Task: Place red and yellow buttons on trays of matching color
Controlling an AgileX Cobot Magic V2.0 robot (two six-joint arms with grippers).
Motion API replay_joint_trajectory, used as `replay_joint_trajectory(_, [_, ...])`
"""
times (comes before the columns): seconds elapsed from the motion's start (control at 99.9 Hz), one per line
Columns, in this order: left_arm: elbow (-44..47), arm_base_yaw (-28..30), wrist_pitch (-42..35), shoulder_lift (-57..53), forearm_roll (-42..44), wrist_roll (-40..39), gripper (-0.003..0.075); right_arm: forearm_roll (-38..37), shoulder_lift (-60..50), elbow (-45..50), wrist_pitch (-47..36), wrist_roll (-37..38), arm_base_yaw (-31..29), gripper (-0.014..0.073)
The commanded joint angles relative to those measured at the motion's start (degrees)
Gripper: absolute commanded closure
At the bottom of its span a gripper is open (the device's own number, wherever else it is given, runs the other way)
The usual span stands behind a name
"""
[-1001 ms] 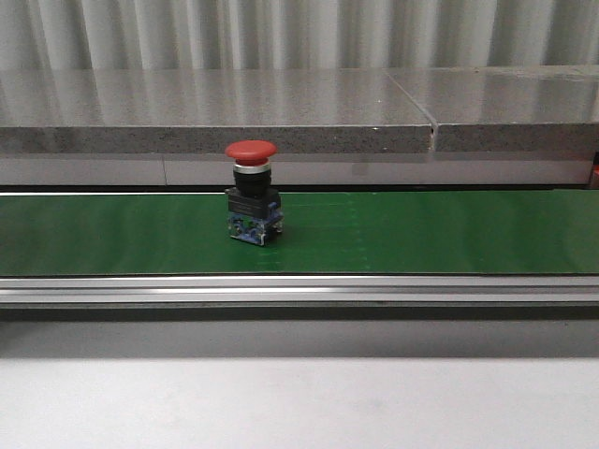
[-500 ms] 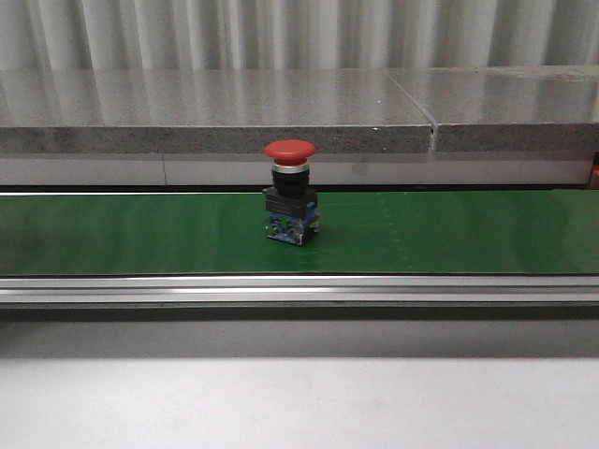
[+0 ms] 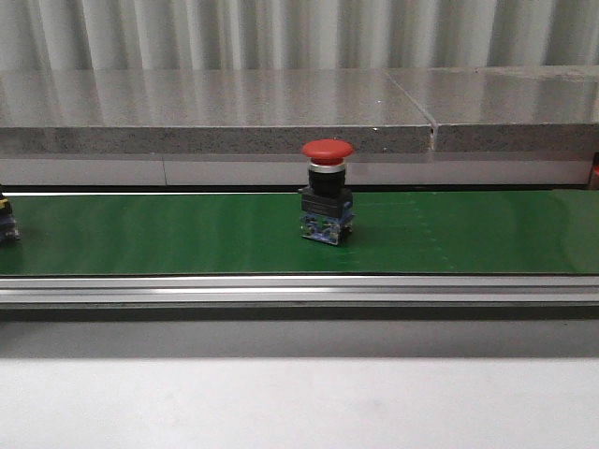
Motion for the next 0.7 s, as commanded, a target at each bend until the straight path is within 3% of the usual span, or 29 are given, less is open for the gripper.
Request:
replay_joint_trajectory(0.0, [1.35, -0.45, -4.12, -4.19, -1.37, 0.14, 0.0155, 0.41, -0.30, -1.38, -3.27, -0.54, -0.03, 0.0661])
replay_joint_trajectory(0.24, [5.90, -0.45, -4.24, -10.74, -1.52, 0.14, 0.0375, 0.41, -0.30, -1.38, -3.27, -0.54, -0.03, 0.0661])
replay_joint_trajectory(0.49, [6.26, -0.45, -4.66, -11.17, -1.52, 0.14, 0.0736, 0.41, -0.30, -1.38, -4.16, -0.54, -0.03, 0.0661])
replay_joint_trajectory(0.691, [6.26, -0.45, -5.96, -11.17, -1.52, 0.14, 0.0740, 0.41, -0.30, -1.38, -3.99, -0.54, -0.03, 0.0656])
